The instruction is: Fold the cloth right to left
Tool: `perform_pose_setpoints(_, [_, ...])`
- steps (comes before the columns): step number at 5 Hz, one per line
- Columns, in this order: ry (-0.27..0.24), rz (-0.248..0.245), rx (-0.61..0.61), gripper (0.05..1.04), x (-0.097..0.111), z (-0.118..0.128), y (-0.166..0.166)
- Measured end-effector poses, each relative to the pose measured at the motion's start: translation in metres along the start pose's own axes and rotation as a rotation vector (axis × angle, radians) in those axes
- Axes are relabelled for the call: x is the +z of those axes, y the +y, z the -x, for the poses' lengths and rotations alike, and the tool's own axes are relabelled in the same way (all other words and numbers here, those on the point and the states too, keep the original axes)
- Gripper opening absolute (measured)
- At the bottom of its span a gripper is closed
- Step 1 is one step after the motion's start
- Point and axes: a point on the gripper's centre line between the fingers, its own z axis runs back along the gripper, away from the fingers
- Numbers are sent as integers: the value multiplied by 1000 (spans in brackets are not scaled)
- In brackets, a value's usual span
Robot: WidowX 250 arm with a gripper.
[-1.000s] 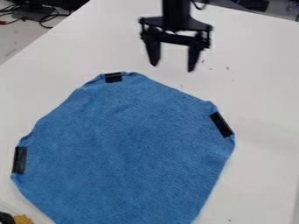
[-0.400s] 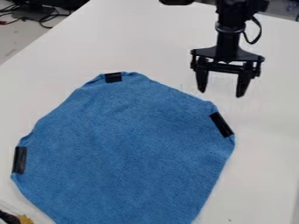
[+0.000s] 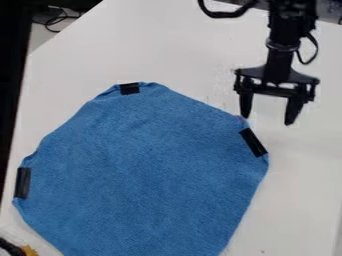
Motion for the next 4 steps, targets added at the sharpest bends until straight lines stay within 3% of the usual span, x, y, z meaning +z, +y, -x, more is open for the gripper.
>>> perform_pose_setpoints(1, [5, -33, 54, 1000, -16, 20, -5])
perform_pose_setpoints(2, [-43, -34, 115, 1000, -15, 24, -1])
perform_pose_setpoints(3, [-67, -20, 104, 1000, -15, 17, 5])
perform_pose_setpoints(4, [-56, -8, 100, 1000, -21, 5, 17])
